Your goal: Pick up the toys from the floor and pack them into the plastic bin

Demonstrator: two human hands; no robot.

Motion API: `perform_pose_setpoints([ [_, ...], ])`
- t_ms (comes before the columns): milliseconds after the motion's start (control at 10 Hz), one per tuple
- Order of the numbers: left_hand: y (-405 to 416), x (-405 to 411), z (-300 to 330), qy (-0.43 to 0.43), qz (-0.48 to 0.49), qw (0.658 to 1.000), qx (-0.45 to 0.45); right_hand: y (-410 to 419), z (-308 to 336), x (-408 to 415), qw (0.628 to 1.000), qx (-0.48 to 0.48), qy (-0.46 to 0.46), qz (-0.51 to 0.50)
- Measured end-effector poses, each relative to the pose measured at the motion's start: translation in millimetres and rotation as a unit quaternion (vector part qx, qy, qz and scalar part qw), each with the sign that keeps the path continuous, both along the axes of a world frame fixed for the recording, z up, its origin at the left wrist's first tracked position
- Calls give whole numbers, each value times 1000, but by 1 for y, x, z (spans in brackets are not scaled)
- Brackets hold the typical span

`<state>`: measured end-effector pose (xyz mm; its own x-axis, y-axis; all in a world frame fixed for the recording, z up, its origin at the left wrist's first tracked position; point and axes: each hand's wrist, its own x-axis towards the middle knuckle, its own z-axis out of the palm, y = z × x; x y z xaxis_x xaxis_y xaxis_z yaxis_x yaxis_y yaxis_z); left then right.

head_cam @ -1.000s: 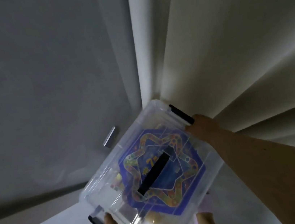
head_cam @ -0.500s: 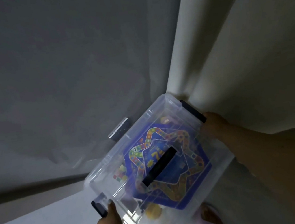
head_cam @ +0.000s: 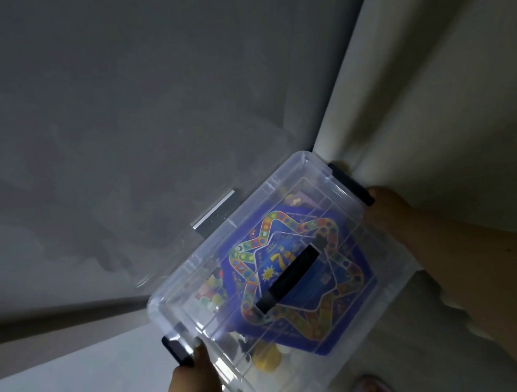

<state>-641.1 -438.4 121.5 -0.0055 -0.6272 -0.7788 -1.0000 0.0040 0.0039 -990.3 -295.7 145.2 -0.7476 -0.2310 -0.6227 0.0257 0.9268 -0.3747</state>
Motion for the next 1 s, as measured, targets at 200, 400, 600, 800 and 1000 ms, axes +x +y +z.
perform_pose_setpoints([
  [200,10,-5,-3,32,178,982,-49,-6,-2,-2,1000,5,5,4],
  [400,17,-32,19,45,340,935,-95,-14,3,1,1000,-14,22,16],
  [600,19,-40,32,47,391,915,-91,-16,18,7,999,-11,35,17],
  [800,8,-49,66,55,345,932,-93,-25,63,13,998,-15,51,24],
  [1000,-11,-74,166,148,214,959,-109,-39,150,25,997,-56,46,25],
])
